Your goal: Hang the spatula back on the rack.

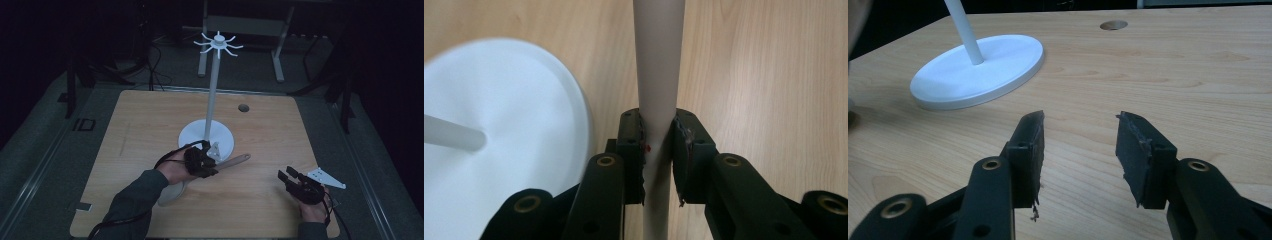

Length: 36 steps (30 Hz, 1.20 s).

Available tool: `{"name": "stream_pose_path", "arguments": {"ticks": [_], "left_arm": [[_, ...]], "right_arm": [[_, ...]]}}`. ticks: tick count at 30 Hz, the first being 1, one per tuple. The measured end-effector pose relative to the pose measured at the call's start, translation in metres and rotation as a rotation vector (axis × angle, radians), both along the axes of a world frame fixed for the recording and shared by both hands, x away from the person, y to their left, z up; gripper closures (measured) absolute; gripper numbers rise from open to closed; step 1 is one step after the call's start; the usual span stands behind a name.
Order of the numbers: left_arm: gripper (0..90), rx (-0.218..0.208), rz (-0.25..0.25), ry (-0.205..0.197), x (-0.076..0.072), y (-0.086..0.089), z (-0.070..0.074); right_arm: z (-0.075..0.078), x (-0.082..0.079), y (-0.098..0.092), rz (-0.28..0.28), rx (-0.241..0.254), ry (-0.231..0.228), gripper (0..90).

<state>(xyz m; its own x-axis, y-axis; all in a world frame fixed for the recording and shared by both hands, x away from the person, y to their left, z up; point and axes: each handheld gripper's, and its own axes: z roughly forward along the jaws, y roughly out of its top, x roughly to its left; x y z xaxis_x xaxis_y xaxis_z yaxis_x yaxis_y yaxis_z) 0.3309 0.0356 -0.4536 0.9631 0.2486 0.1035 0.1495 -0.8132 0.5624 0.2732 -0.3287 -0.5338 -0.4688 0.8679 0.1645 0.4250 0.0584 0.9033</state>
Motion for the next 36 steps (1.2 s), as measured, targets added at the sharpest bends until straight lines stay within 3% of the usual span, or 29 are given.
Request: {"name": "stream_pose_path", "arguments": {"ticks": [14, 16, 17, 18, 22, 36], "left_arm": [[76.2, -0.135, 0.089, -0.079, -0.005, 0.012, 0.025], [76.2, -0.152, 0.120, -0.095, -0.007, 0.013, 0.027], [76.3, -0.183, 0.147, -0.109, -0.008, 0.015, 0.030], [76.3, -0.183, 0.147, -0.109, -0.008, 0.015, 0.030], [76.3, -0.258, 0.205, -0.140, -0.011, 0.019, 0.037], [76.3, -0.330, 0.264, -0.181, -0.014, 0.020, 0.046]], "right_arm": [[-0.001, 0.000, 0.000, -0.006, -0.005, -0.001, 53.5], [-0.001, 0.000, 0.000, -0.007, -0.003, -0.001, 53.5], [-0.001, 0.000, 0.000, -0.007, -0.006, 0.000, 53.5], [-0.001, 0.000, 0.000, -0.007, -0.006, 0.000, 53.5], [-0.002, 0.000, 0.000, -0.010, -0.004, 0.004, 53.5], [-0.002, 0.000, -0.001, -0.017, -0.002, 0.003, 53.4]]}}
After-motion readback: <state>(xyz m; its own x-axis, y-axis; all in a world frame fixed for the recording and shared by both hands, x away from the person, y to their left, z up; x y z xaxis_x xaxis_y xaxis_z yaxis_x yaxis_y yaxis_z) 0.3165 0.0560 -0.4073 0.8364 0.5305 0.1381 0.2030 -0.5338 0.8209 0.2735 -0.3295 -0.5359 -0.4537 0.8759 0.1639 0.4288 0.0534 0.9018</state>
